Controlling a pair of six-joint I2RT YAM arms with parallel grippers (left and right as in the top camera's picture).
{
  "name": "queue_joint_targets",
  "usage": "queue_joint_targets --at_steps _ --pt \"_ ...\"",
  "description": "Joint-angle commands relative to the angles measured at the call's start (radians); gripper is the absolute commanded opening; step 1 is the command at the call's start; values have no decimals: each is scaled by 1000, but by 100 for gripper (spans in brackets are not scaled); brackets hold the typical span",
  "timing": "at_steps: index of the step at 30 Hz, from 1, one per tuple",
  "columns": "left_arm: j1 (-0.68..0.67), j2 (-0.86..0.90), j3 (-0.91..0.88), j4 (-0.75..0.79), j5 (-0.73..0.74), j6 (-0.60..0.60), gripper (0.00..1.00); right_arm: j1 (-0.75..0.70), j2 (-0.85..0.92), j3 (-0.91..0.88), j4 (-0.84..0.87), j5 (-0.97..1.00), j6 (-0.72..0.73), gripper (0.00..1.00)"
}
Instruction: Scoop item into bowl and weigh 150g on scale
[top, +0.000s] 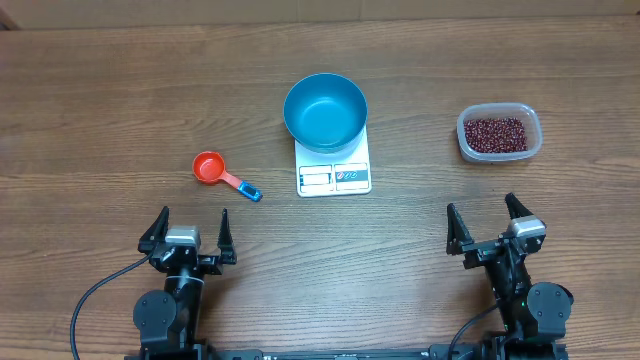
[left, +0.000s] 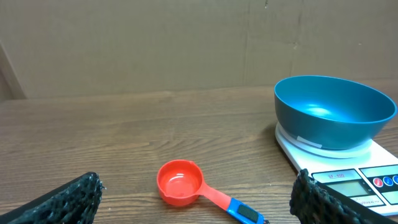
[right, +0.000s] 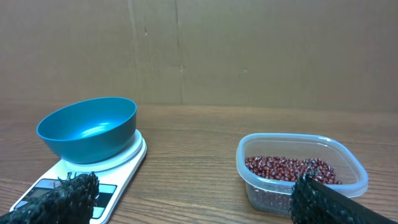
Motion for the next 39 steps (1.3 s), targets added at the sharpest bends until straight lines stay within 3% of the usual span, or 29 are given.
queue_joint_targets --at_steps 1,39 --pt "6 -8 -4 -11 -163 -9 100 -1 -13 -11 7 10 5 100" --pt "6 -8 -4 -11 -163 -9 100 -1 -1 -3 -10 25 9 100"
